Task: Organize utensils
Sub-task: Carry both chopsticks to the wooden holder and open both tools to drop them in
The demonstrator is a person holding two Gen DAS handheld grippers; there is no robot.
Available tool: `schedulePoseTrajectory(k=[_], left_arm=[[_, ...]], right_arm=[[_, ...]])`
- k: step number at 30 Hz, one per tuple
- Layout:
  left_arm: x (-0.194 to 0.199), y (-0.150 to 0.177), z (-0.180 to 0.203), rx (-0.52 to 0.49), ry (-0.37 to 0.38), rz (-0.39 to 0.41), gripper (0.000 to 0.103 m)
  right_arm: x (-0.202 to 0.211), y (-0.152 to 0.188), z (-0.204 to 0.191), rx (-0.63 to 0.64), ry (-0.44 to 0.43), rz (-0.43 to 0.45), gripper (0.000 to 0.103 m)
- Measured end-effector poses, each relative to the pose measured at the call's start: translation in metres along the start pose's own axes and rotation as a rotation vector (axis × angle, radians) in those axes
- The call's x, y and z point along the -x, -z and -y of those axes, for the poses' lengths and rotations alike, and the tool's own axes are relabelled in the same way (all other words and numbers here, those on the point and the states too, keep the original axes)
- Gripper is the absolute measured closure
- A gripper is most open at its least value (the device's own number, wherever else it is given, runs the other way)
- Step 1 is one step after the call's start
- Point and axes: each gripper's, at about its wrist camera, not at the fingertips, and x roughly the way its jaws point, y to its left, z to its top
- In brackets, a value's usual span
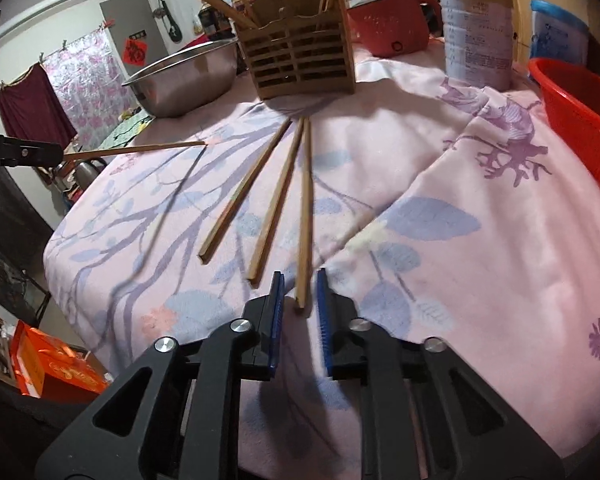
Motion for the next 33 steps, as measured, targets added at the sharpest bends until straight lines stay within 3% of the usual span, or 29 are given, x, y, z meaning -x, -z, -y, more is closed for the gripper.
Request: schedulePoseTrajectory(k=[6, 19, 28, 33], left_arm=[[0.008, -0.011, -0.004, 0.010, 0.020, 0.041, 0.097], [0.043, -0.050, -0.034, 0.022, 0.129, 0.188, 0.097], [0.037, -0.061, -0.047, -0.031, 0.197, 0.200, 0.097], [0.034, -0.068, -0.046, -0.031, 0.193, 0.211, 0.097]], right_arm=[[0.023, -0.020, 0.000, 0.023, 0.038, 0.015, 0.097], [0.105, -0.110, -0.038, 0.062, 0.082, 0.249, 0.097], [0.116, -0.132, -0.064, 0.043, 0.154, 0.308, 0.097], [0.105, -0.141, -0.062, 0.044, 0.135, 0.299, 0.097]])
